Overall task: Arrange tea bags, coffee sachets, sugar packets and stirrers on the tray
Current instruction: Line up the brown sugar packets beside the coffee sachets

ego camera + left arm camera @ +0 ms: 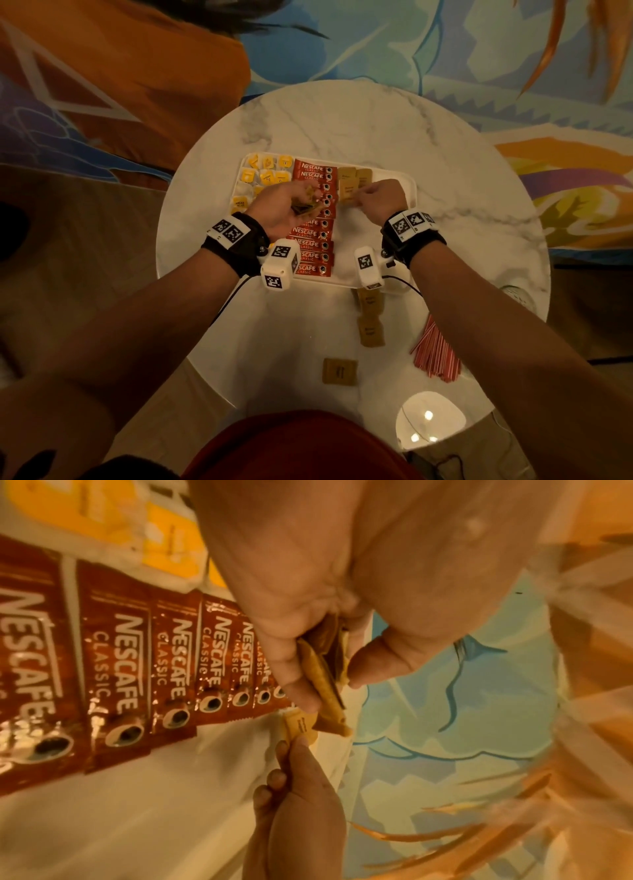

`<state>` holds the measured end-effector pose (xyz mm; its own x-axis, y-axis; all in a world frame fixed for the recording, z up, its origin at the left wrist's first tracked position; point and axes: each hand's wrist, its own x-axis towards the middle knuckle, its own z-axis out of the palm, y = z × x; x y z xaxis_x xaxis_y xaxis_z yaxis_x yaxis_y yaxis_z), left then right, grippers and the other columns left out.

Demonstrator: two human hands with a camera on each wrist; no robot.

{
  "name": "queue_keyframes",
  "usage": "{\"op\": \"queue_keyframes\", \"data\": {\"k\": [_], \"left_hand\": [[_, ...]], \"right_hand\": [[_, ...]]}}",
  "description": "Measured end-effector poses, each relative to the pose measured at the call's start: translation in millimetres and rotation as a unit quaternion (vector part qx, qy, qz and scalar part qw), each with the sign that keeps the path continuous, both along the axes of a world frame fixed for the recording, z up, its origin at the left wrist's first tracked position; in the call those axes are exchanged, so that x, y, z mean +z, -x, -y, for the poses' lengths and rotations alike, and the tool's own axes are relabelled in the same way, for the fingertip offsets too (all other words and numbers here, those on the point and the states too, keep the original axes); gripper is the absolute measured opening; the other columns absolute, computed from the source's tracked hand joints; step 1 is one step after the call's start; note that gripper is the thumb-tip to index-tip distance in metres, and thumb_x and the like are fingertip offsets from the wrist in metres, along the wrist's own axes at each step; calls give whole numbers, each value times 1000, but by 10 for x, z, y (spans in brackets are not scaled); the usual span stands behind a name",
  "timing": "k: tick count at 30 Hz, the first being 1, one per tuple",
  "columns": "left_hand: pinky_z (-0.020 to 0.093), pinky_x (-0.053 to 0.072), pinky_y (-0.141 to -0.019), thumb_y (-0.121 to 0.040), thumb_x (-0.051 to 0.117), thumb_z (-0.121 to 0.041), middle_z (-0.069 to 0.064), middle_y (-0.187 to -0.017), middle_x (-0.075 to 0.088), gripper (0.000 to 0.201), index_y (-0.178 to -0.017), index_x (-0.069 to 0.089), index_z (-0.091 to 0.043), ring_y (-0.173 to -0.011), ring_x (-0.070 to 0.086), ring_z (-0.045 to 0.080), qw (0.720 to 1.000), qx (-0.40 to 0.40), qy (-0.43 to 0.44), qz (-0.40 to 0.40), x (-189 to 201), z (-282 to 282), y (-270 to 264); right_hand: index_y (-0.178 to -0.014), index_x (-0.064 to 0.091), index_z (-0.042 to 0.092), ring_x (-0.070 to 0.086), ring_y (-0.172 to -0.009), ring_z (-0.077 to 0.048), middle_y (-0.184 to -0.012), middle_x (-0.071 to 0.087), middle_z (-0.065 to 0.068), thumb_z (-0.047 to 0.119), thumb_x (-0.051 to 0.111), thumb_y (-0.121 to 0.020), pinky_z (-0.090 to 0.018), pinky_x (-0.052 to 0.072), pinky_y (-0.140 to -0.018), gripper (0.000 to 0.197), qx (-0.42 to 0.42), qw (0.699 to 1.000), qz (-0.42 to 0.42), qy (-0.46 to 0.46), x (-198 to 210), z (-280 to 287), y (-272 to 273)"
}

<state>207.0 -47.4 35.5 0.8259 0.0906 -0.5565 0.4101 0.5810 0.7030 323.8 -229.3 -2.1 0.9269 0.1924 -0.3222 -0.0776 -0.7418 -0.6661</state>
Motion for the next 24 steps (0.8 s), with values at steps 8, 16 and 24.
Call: {"op": "queue_keyframes", "data": {"k": [8,16,24], "left_hand": [[35,62,-79,-88,31,12,9,-102,61,46,-123,55,-4,-105,61,26,996,-15,85,-4,-24,5,18],[41,62,-81,-94,43,0,13,-110,64,37,-130,52,0,-107,65,32,991,16,136,-15,-27,26,20],[33,60,-88,-96,48,5,15,-106,67,26,-120,56,1,-98,70,27,992,21,120,-21,-74,97,29]], "right_hand": [[-82,78,15,70,-81,-17,-83,75,1,25,68,-90,-24,49,-61,16,-3,999,-5,48,-5,-44,55],[-89,70,17,64,-79,-17,-86,68,1,30,60,-96,-33,51,-75,18,59,997,52,-13,254,-27,203],[-106,74,32,62,-81,5,-102,73,12,11,65,-95,-16,47,-72,25,239,954,49,-177,393,52,548]]}}
